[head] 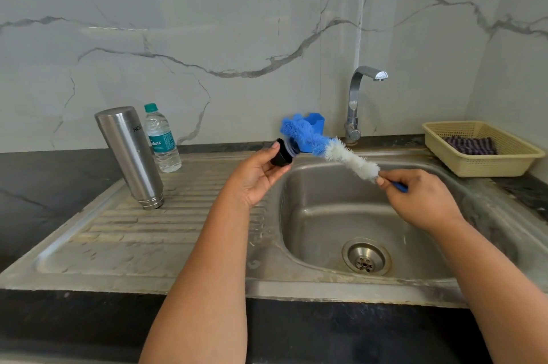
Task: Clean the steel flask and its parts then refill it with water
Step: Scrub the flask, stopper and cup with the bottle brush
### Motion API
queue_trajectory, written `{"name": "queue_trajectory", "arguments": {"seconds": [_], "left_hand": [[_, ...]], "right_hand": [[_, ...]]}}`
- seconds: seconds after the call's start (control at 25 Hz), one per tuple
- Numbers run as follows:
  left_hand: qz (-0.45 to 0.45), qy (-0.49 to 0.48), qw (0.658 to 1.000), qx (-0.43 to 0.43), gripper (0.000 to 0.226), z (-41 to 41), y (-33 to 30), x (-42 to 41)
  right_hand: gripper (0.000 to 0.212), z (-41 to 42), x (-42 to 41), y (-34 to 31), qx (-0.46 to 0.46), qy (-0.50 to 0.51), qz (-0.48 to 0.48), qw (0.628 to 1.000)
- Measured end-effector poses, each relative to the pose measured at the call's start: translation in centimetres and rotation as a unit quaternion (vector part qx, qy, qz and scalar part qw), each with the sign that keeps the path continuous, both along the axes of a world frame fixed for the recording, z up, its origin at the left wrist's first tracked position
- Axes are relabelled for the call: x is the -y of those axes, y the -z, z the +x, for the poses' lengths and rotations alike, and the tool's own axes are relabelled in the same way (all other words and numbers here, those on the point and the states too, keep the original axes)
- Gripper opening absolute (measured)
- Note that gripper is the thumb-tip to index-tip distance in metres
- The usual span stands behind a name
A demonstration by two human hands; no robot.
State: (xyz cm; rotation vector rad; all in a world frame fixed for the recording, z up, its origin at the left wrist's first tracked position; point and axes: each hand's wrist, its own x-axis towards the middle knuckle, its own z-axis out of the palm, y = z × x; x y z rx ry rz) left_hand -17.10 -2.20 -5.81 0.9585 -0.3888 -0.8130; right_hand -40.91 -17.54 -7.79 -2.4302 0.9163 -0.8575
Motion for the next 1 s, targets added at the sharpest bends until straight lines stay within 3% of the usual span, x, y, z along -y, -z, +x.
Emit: {"name": "queue_trajectory", "arguments": {"seconds": [0.12, 0.24, 0.44, 0.52, 0.6, 0.72, 0.88, 0.92, 1.0], "left_hand": [[0.002, 0.028, 0.999, -0.015, 0.023, -0.3, 0.2, 0.0], [-0.064, 0.023, 0.994, -0.081, 0.022, -0.6, -0.1, 0.3], [-0.115, -0.067, 0.979, -0.157, 0.045, 0.3, 0.5, 1.3], [-0.083, -0.114, 0.984, -0.104, 0.044, 0.5, 0.9, 1.6], [-0.03, -0.178, 0.983, 0.005, 0.037, 0.3, 1.1, 2.1], [0.057, -0.28, 0.943, 0.17, 0.038, -0.1, 1.5, 2.5], [0.138, -0.371, 0.877, 0.273, 0.043, 0.8, 2.5, 2.2], [0.129, -0.376, 0.881, 0.257, 0.04, 1.4, 2.5, 2.1], [0.026, -0.28, 0.956, 0.077, 0.026, 1.7, 1.8, 2.1]], "right_hand": [[0.028, 0.0, 0.1, 0.1, -0.017, -0.009, 0.008, 1.0], [0.027, 0.0, 0.1, 0.0, -0.022, -0.026, 0.026, 0.999], [0.025, 0.0, -0.1, -0.3, -0.047, -0.049, 0.017, 0.998], [0.024, -0.1, -0.1, -0.1, -0.045, -0.04, -0.025, 0.998], [0.023, -0.3, -0.3, -0.1, -0.041, -0.04, -0.051, 0.997], [0.024, -0.3, -0.2, 0.0, -0.05, -0.045, -0.054, 0.996], [0.022, -0.5, 0.9, 0.0, -0.075, -0.028, 0.022, 0.997], [0.02, -0.8, 1.3, -0.2, -0.045, -0.02, 0.064, 0.997], [0.02, -1.1, 1.7, -0.2, 0.009, -0.001, 0.121, 0.993]]}}
